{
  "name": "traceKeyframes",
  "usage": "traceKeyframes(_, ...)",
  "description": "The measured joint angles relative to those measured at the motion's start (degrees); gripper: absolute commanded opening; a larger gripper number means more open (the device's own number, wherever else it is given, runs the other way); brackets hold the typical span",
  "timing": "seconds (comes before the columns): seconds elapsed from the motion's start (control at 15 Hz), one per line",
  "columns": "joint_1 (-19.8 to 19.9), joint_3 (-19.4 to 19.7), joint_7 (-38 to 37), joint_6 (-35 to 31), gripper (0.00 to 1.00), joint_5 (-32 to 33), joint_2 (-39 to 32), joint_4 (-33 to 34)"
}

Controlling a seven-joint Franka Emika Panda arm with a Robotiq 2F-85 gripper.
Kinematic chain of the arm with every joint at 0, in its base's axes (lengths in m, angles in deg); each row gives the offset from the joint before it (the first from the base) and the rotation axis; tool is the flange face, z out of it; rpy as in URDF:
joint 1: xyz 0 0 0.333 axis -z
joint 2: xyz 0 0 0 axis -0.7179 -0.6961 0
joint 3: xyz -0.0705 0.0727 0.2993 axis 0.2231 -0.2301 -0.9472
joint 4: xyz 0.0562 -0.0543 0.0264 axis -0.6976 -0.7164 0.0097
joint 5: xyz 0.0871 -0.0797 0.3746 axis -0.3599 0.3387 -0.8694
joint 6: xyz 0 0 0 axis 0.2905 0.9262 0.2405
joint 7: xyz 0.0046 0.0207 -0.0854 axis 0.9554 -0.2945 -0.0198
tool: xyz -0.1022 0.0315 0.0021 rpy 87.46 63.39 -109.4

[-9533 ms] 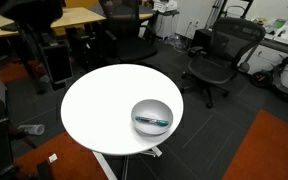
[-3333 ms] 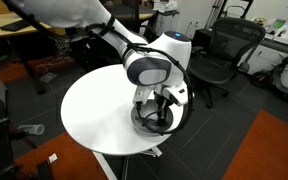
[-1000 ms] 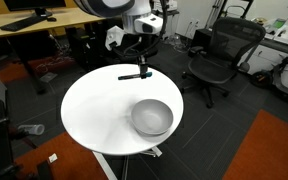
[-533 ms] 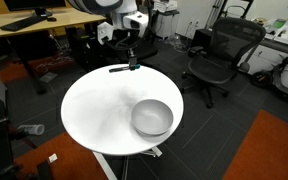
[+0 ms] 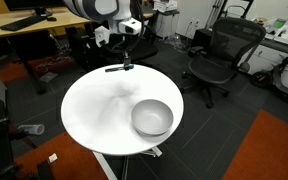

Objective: Take the marker out of the grey bowl

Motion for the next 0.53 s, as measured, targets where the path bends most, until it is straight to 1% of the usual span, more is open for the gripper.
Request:
traceKeyframes(0.33, -1.2, 0.1, -8.0, 0.2, 0.05, -2.8, -4.8, 4.6)
traceKeyframes(0.53, -2.3, 0.6, -13.9, 0.4, 0.05, -2.9, -7.1, 7.0)
